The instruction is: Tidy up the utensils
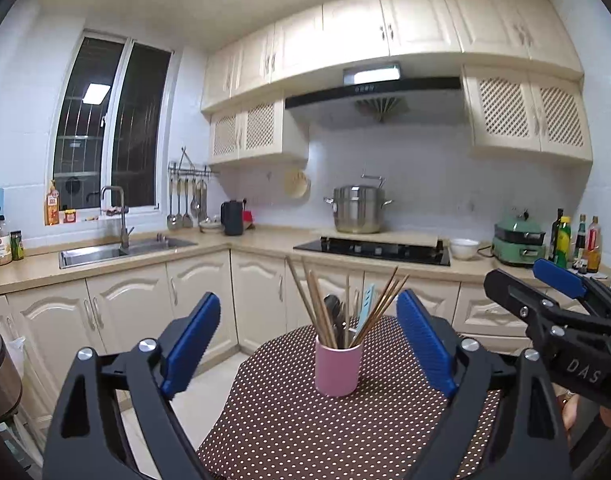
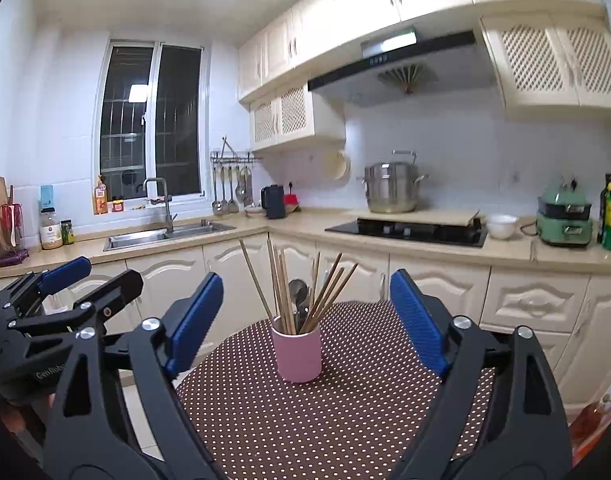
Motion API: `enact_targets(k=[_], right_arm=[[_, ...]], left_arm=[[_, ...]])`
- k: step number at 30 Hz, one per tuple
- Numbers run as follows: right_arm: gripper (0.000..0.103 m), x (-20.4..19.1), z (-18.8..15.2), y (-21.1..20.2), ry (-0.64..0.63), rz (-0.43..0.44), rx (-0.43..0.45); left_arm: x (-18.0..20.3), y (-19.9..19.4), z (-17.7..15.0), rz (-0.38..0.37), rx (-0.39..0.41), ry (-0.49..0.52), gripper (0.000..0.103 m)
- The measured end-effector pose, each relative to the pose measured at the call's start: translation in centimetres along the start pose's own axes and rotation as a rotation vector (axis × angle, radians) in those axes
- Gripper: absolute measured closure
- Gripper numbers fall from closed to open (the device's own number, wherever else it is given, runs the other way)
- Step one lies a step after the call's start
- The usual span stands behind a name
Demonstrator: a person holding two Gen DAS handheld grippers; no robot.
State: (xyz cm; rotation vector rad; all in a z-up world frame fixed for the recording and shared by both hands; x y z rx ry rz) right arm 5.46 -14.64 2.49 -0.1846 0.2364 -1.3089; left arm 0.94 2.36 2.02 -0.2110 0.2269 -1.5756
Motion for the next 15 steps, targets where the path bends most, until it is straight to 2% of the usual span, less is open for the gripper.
enact_targets(k=[15], right_arm=[[0.011, -1.8, 0.1, -4.1, -0.074, -0.066, 0.072]], left_arm=[[-0.3, -3.1, 0.1, -0.012, 0.035, -0.036, 0.012]])
Point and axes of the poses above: each gripper's, at about its wrist camera, not at the fingertips, and y roughly the way its jaws point, x to its right, z to its top, the point moved 6 cm from there along y, roughly the way its jaws point, and after that the axes turned 9 degrees about -x, right-handed, at the moved point
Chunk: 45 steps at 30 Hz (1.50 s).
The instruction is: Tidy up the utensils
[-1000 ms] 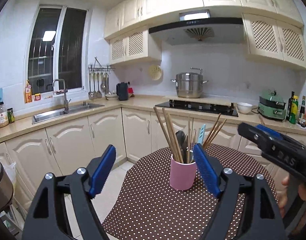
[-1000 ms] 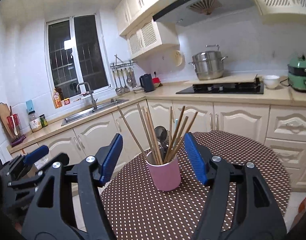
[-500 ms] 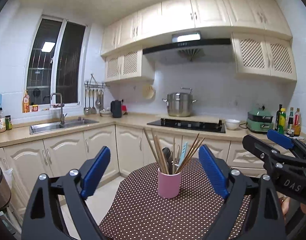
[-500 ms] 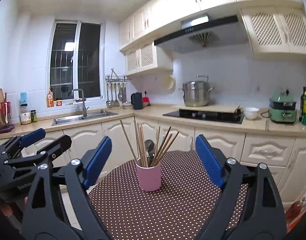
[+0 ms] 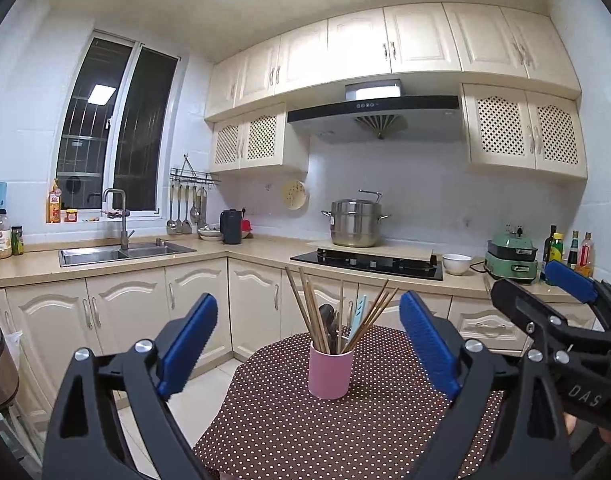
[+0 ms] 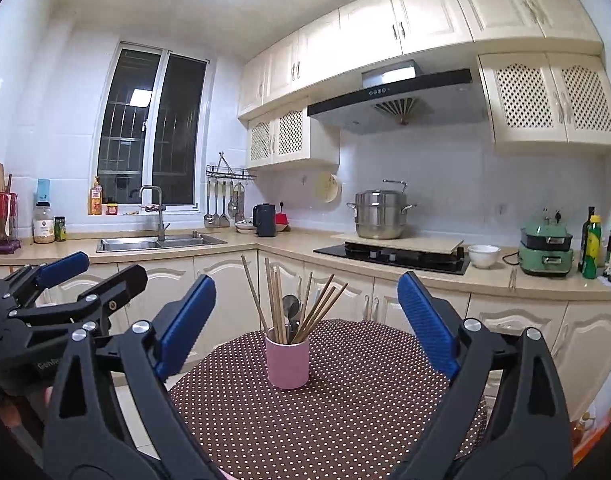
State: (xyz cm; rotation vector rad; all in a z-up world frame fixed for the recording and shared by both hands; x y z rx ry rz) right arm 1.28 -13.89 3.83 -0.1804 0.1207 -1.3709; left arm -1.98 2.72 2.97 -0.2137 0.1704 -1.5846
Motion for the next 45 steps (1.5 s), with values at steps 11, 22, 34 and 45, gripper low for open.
enact_targets(k=[11, 22, 34, 45], right_arm=[[0.01, -0.2, 0.0, -0.8, -0.021, -0.027, 0.019], [0.01, 0.3, -0.6, 0.9, -0.004, -0.022, -0.004], [0.009, 1.2, -1.2, 2.9, 0.02, -0.019, -0.024], [0.009, 1.8, -1.8, 4.4, 0.035, -0.008, -0.047]], left_arm=[[0.0, -0.3, 0.2, 0.001, 0.03, 0.002, 0.012], [-0.2, 1.7, -0.2, 0.007, 0.023, 0.008, 0.012], [0.1, 4.2, -0.7, 0.008, 0.01, 0.012, 0.012], [0.3, 6.1, -1.0, 0.019, -0.006, 0.028, 0.012]])
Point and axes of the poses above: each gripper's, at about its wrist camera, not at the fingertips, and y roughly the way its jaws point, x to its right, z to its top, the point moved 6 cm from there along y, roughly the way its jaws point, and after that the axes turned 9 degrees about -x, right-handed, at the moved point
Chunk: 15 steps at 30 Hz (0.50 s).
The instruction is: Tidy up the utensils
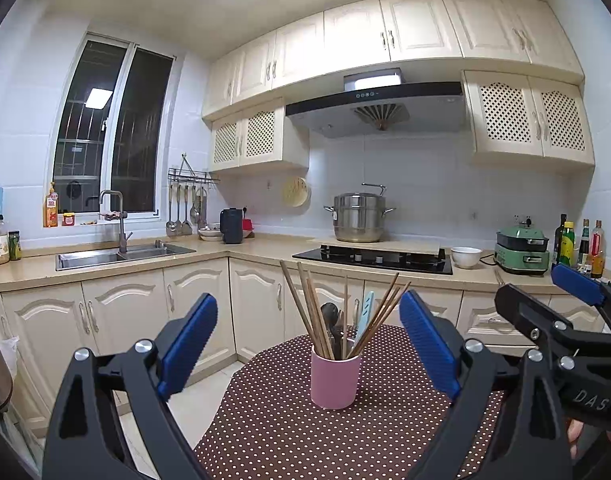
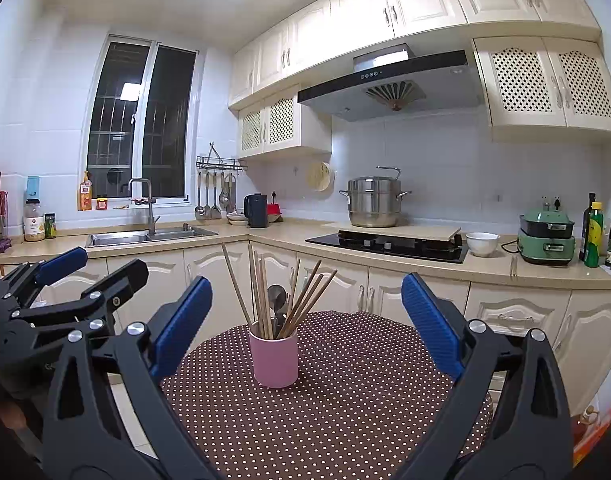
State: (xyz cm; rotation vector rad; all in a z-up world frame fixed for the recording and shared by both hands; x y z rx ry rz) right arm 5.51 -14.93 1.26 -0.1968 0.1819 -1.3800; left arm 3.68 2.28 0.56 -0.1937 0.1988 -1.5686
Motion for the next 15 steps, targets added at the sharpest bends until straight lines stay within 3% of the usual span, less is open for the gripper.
enact_targets(k=[15], right_arm=[[0.009, 0.58, -0.27, 0.73, 0.014, 0.008, -0.008]], left_arm=[[0.23, 0.87, -0.32, 0.0, -0.011, 0.014, 0.012]])
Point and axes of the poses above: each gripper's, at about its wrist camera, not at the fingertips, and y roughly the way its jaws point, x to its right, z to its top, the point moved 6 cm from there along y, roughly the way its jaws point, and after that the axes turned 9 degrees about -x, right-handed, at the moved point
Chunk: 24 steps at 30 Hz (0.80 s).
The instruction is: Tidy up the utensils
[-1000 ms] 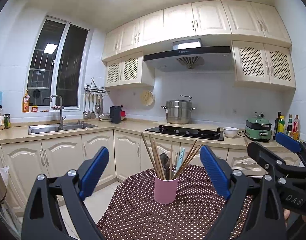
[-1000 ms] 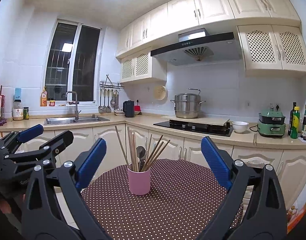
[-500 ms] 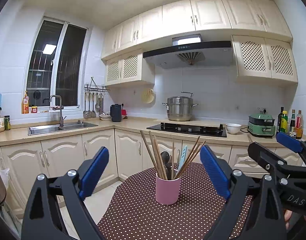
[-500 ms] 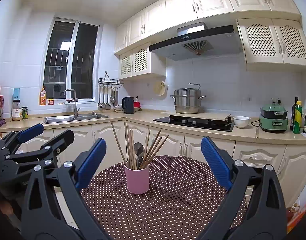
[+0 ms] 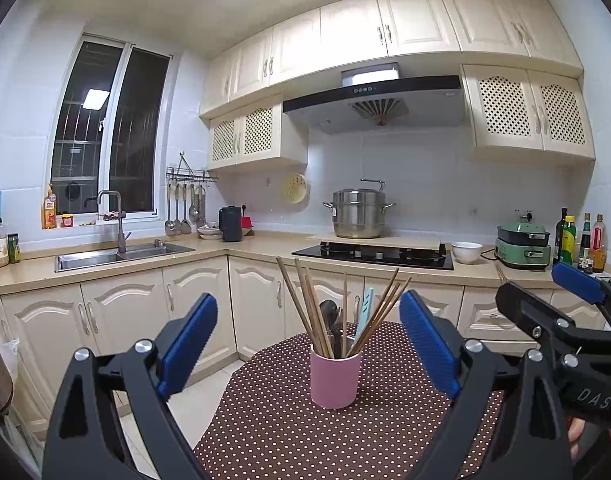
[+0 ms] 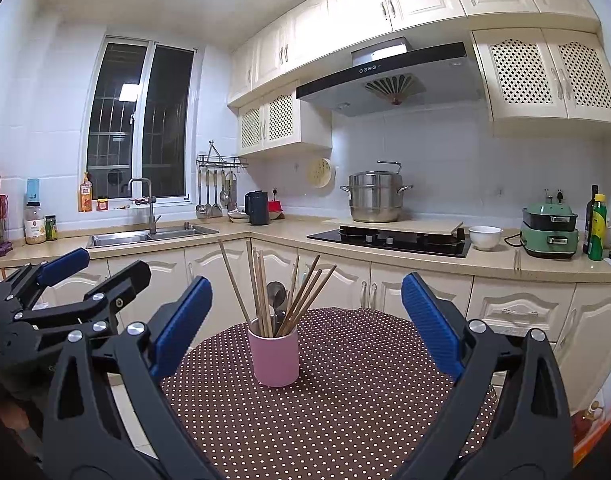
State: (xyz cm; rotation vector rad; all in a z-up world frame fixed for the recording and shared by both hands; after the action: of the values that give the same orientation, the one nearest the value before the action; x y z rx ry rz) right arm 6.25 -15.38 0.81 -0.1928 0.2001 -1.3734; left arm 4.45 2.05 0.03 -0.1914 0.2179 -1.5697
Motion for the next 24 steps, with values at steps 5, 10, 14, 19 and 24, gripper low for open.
enact_targets(k=[5, 10, 14, 19, 24], right_arm=[[0.009, 0.05, -0.04, 0.04, 0.002, 0.001, -0.001], [0.009, 0.04, -0.06, 0.02, 0.004, 0.003, -0.002], [0.009, 0.09, -0.02, 0.06, 0.005, 0.004, -0.001], [0.009, -0.04, -0.1, 0.13, 0.01, 0.005, -0.005], [0.009, -0.08, -0.13, 0.14, 0.011, 0.005, -0.005]], left_arm=[[0.01, 0.02, 0.01, -0.003, -0.002, -0.001, 0.012], [0.02, 0.05, 0.01, -0.001, -0.002, 0.0, 0.012], [0.03, 0.04, 0.0, 0.0, -0.001, 0.001, 0.012], [0.1, 0.05, 0.09, 0.004, -0.004, 0.003, 0.012], [0.09, 0.05, 0.1, 0.004, -0.004, 0.004, 0.012]])
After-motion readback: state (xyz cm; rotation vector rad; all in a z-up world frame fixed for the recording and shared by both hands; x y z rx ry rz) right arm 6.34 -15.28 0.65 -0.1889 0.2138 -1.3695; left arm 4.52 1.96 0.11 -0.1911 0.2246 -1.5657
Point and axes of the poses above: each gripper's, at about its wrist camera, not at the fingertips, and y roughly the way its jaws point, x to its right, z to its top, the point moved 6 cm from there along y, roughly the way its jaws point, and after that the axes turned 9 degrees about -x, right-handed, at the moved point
